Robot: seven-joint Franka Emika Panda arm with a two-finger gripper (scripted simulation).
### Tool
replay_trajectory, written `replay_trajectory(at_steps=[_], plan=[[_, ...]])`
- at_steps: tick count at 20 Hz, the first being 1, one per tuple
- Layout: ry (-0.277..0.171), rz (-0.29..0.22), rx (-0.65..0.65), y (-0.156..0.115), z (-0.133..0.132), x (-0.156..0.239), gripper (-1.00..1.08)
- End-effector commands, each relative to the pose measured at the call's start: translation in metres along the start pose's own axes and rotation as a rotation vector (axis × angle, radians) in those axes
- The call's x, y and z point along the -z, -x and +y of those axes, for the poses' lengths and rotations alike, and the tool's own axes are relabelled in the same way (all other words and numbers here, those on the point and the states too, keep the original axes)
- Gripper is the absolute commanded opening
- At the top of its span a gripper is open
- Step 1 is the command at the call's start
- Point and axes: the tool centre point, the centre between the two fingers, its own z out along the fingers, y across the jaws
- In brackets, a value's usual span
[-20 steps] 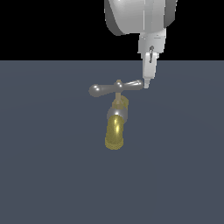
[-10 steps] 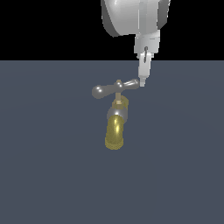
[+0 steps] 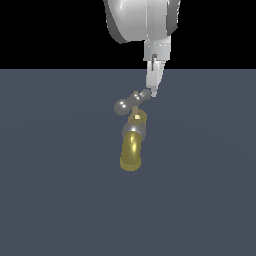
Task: Turn on the faucet by rotating a designated handle.
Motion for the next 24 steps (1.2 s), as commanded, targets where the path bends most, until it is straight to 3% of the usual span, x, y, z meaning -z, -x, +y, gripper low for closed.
replay_trajectory(at_steps=[1,5,6,24], plan=[[-0.001,0.027,0.071,-0.068,-0.007,0.003,-1.0],[0.0,0.03,0.078,-0.087,-0.006,0.004,-1.0],[0.004,0.002,0.009,-0.031,0.005,0.001,-1.0],[0.0,0.025,0.067,-0.13,-0.054,0.005,-1.0]])
